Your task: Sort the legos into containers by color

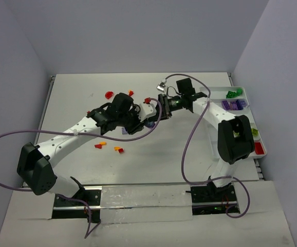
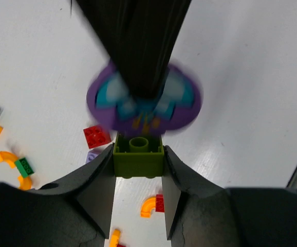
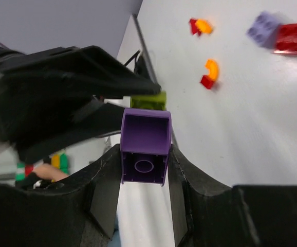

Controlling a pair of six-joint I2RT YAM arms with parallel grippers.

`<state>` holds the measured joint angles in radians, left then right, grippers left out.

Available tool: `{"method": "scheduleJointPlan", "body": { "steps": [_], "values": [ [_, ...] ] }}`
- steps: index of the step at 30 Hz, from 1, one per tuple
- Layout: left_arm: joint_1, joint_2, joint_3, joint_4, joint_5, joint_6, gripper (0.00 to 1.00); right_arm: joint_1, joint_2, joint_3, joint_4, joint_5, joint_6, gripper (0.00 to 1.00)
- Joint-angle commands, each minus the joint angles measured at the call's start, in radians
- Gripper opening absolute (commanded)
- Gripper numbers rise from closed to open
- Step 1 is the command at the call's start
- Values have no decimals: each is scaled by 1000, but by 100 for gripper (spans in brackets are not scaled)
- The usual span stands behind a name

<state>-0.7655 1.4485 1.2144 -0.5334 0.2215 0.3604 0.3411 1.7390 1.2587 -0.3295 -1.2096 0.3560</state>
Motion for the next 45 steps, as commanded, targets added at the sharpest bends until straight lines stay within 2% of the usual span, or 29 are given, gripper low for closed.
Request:
{"method": "scheduleJointPlan", "body": {
  "steps": [1,3,4,5,7,8,9,11,14,17,21,30,45],
  "values": [
    [55,-37,-70,-3,-44,24,0,-186,-25,120,-237,-57,-233,0],
    [78,-44,-97,-1,-36,29,0,-253,-11,167,-353,-38,-330,0],
    [97,-51,-114,1,-31,34,0,-307,2,211,-438,-4,-430,0],
    [107,-52,-123,3,-31,37,0,-336,11,240,-492,11,-445,0],
    [130,-56,-136,6,-28,35,0,-416,40,341,-615,225,-563,0],
    [136,-57,-137,6,-25,32,0,-434,47,372,-635,238,-567,0],
    [141,-54,-135,7,-22,30,0,-449,51,401,-644,335,-591,0],
    [152,-45,-124,7,-19,18,0,-465,32,449,-611,669,-620,0],
    [156,-27,-100,6,-16,1,0,-471,11,448,-555,890,-651,0],
    [157,-8,-74,-3,-15,-9,0,-487,22,451,-516,1045,-666,0],
    [160,22,-49,-14,-30,-14,0,-536,80,460,-480,1169,-682,0],
    [178,80,15,-59,-26,-29,0,-616,186,489,-388,1235,-671,0],
    [199,112,44,-94,-33,-41,0,-613,336,608,-405,1111,-620,0]
  ]
}}
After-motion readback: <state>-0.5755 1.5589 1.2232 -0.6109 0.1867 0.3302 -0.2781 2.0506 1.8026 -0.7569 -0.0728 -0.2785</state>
